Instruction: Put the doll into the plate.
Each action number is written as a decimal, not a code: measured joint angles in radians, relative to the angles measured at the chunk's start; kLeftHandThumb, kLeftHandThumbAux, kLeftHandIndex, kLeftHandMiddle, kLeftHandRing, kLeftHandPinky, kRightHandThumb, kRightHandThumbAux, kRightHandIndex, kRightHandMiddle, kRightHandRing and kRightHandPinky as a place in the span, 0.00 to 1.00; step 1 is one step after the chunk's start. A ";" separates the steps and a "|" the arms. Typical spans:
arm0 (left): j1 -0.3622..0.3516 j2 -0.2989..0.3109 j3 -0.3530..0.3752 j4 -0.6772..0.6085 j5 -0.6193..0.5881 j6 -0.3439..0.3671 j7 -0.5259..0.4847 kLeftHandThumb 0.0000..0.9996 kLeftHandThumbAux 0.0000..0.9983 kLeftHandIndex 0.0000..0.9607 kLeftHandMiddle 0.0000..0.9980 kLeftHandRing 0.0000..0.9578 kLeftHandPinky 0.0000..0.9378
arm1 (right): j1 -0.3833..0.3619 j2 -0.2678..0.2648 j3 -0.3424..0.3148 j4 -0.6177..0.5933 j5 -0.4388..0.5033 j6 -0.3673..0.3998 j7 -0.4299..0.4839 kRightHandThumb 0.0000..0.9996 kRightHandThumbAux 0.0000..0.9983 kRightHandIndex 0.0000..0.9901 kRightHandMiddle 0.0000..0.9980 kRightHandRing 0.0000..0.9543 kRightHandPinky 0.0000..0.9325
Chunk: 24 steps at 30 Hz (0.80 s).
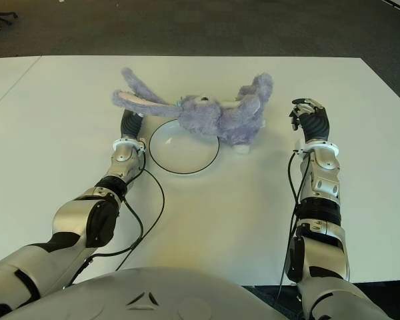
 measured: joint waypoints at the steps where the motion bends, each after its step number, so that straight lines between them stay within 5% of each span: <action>1: 0.000 0.000 0.000 0.000 0.000 0.000 0.000 0.00 0.44 0.00 0.08 0.08 0.01 | 0.000 -0.004 0.003 0.005 0.000 0.000 0.016 0.21 0.54 0.04 0.03 0.09 0.18; 2: 0.000 0.000 0.000 0.000 0.000 0.000 0.000 0.00 0.44 0.00 0.08 0.08 0.00 | 0.000 -0.008 0.006 0.011 0.001 -0.002 0.033 0.20 0.43 0.01 0.01 0.02 0.05; 8: 0.000 0.003 -0.007 0.000 0.006 0.001 0.000 0.00 0.48 0.00 0.09 0.08 0.03 | 0.000 -0.061 0.058 0.096 -0.041 -0.110 0.168 0.16 0.31 0.00 0.00 0.00 0.00; 16: 0.000 0.003 -0.004 0.000 0.005 0.001 0.000 0.00 0.48 0.00 0.09 0.08 0.03 | -0.002 -0.111 0.120 0.201 -0.138 -0.254 0.215 0.15 0.29 0.00 0.00 0.00 0.00; 24: 0.001 0.003 -0.004 0.000 0.005 0.001 0.000 0.00 0.49 0.00 0.04 0.05 0.03 | -0.014 -0.122 0.152 0.291 -0.163 -0.317 0.260 0.16 0.32 0.00 0.00 0.00 0.00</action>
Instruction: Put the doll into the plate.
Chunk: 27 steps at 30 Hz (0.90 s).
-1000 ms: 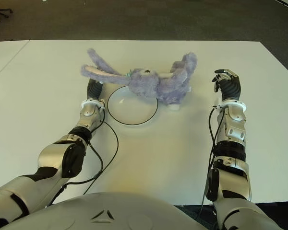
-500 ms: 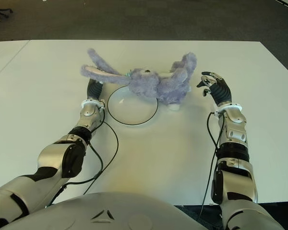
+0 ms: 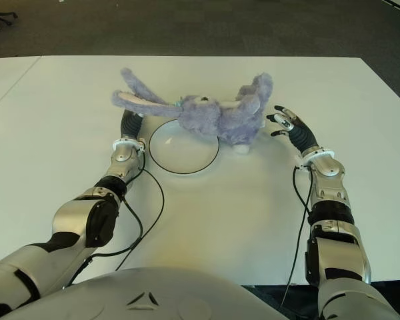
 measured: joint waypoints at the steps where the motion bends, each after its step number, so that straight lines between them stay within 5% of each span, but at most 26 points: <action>1: 0.000 0.000 -0.001 0.000 0.000 0.000 0.000 0.00 0.49 0.00 0.03 0.04 0.03 | -0.004 0.000 0.000 0.011 0.001 -0.008 0.008 0.16 0.33 0.00 0.00 0.00 0.00; 9: -0.005 0.010 0.002 0.005 -0.010 0.000 -0.019 0.00 0.44 0.00 0.00 0.00 0.00 | -0.063 0.009 0.015 0.135 -0.002 -0.070 0.024 0.15 0.32 0.00 0.00 0.00 0.00; 27: -0.092 0.048 -0.066 0.038 0.003 0.110 -0.096 0.00 0.38 0.00 0.00 0.00 0.00 | -0.165 0.081 0.065 0.268 -0.052 -0.086 -0.184 0.20 0.36 0.00 0.00 0.00 0.00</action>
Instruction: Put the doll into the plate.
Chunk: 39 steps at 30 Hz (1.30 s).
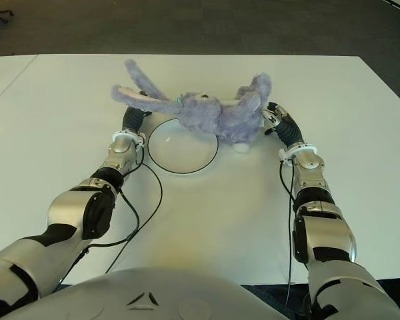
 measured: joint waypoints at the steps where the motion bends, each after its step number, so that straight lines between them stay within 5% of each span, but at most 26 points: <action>1: -0.004 0.002 -0.007 0.001 0.001 0.007 -0.001 0.00 0.38 0.00 0.00 0.00 0.00 | -0.002 0.002 0.002 0.002 -0.002 0.000 -0.009 0.20 0.37 0.00 0.00 0.00 0.00; 15: -0.062 0.026 -0.091 0.009 0.036 0.109 -0.024 0.00 0.36 0.00 0.00 0.00 0.00 | -0.031 0.040 0.002 0.036 -0.003 0.008 -0.066 0.25 0.46 0.00 0.00 0.00 0.00; 39: -0.068 -0.005 -0.130 0.004 0.035 0.114 -0.050 0.00 0.33 0.00 0.00 0.00 0.00 | -0.062 0.082 0.033 0.038 -0.015 0.056 -0.120 0.29 0.44 0.00 0.00 0.00 0.00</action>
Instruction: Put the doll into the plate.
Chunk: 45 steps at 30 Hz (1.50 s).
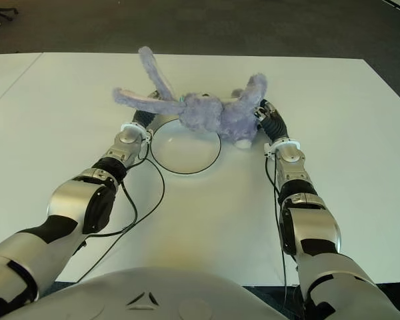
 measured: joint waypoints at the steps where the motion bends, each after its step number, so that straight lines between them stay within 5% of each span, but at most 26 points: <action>1: -0.001 -0.002 0.000 0.000 0.000 0.000 0.000 0.00 0.33 0.00 0.00 0.00 0.00 | -0.001 0.001 0.003 -0.002 -0.002 0.004 -0.006 0.30 0.45 0.00 0.00 0.00 0.00; 9: -0.020 -0.011 -0.007 0.000 0.002 0.025 0.000 0.00 0.34 0.00 0.00 0.00 0.00 | -0.016 0.013 0.017 -0.009 -0.011 0.041 -0.044 0.35 0.48 0.00 0.00 0.00 0.00; 22: -0.121 -0.062 -0.081 0.008 0.044 0.171 -0.042 0.00 0.31 0.00 0.00 0.00 0.00 | -0.046 0.043 0.026 -0.008 -0.022 0.089 -0.091 0.37 0.49 0.00 0.00 0.00 0.00; 45: -0.154 -0.102 -0.168 -0.021 0.070 0.208 -0.250 0.00 0.35 0.00 0.00 0.00 0.00 | -0.100 0.068 0.054 -0.003 -0.069 0.191 -0.155 0.39 0.52 0.00 0.00 0.00 0.00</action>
